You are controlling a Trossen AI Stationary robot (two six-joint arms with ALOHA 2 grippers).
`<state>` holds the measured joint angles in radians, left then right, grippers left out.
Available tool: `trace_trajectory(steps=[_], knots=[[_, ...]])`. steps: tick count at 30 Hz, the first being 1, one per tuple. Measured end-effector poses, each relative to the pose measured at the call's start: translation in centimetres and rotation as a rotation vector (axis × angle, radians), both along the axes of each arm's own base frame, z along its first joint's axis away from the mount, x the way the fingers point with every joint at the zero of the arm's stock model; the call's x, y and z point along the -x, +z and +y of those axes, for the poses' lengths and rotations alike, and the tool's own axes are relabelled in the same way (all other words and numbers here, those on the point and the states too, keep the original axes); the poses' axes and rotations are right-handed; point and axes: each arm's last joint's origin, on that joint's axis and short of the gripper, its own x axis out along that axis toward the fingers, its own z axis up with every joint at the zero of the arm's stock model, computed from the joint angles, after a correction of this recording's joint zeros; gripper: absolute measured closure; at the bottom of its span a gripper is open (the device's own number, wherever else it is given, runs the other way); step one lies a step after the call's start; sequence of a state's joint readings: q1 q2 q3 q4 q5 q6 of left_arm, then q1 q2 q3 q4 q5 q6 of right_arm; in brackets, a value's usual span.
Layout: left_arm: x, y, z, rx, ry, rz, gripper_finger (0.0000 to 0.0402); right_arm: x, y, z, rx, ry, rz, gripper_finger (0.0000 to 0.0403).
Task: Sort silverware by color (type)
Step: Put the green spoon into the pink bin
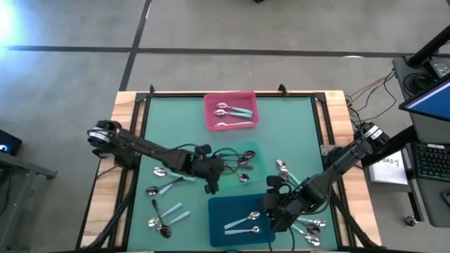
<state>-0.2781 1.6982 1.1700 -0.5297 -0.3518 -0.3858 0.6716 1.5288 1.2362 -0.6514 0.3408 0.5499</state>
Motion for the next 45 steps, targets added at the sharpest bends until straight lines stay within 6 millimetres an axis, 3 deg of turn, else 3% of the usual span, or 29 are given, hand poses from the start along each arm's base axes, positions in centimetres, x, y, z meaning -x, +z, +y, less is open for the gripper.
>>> trace_trajectory(steps=[11, 15, 24, 32, 45], knots=[[7.2, -0.1, -5.3, -0.010, 0.174, 0.294, 0.0329, 0.1, -0.2, -0.1, 0.026, 0.027, 0.006, 0.0271], [8.6, -0.5, -6.5, -0.021, 0.185, 0.325, 0.0329, 0.1, -0.3, -0.1, 0.031, 0.030, 0.010, 0.0271], [8.5, -0.9, -6.1, -0.094, 0.071, 0.359, 0.0326, 0.0, -0.6, 0.0, 0.036, 0.031, 0.014, 0.0271], [8.0, -1.4, -5.7, -0.135, 0.032, 0.371, 0.0296, 0.0, -0.6, 0.0, 0.021, 0.010, 0.015, 0.0271], [7.0, -4.2, -5.6, -0.200, -0.104, 0.429, 0.0264, 0.0, -0.6, 0.0, 0.017, 0.005, 0.016, 0.0271]])
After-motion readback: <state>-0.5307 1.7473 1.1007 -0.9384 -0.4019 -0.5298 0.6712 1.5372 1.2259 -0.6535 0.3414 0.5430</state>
